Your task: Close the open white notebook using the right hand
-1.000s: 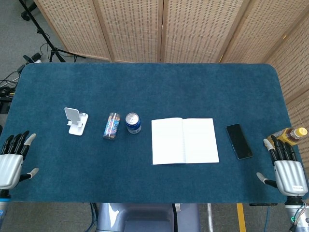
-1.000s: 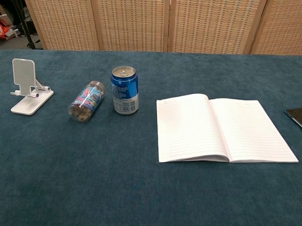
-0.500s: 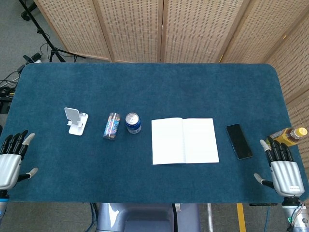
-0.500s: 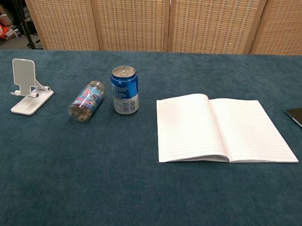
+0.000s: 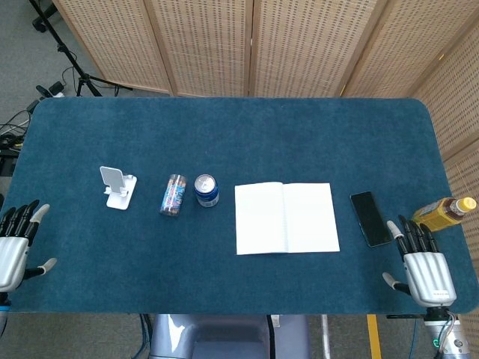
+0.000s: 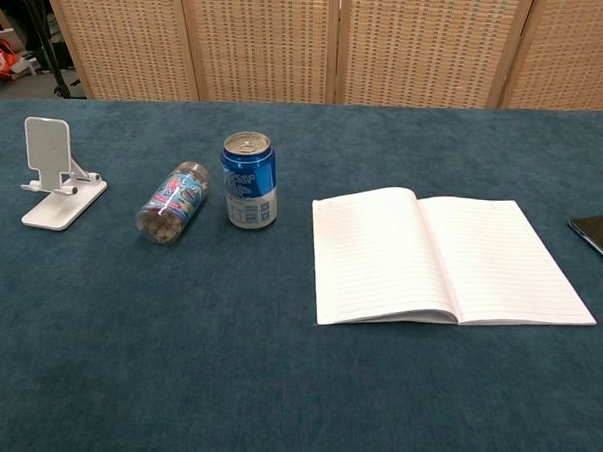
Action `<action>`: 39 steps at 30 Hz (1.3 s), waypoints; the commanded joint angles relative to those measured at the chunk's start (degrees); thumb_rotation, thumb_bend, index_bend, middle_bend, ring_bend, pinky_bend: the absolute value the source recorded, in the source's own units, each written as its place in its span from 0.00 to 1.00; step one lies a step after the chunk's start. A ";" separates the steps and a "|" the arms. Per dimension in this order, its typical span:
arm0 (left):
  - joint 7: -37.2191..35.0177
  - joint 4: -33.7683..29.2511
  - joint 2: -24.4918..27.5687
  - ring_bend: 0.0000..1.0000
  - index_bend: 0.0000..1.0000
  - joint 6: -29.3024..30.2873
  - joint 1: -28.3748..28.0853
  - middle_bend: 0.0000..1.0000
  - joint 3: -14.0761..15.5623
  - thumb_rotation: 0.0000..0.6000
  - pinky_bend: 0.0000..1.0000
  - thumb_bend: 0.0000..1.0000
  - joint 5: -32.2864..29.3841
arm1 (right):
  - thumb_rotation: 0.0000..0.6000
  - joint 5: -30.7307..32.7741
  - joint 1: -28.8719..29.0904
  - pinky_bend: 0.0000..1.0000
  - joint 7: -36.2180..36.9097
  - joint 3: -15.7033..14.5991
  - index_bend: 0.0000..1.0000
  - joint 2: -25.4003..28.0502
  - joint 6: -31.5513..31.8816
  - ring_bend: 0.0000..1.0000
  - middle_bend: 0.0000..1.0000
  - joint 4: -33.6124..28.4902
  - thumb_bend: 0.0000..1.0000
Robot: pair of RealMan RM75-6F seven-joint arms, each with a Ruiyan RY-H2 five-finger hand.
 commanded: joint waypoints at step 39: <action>-0.40 -0.35 -0.06 0.00 0.00 0.93 0.20 0.00 0.28 1.00 0.00 0.02 1.35 | 1.00 14.73 10.18 0.06 -35.90 5.43 0.00 -28.95 -11.51 0.00 0.00 -7.93 0.18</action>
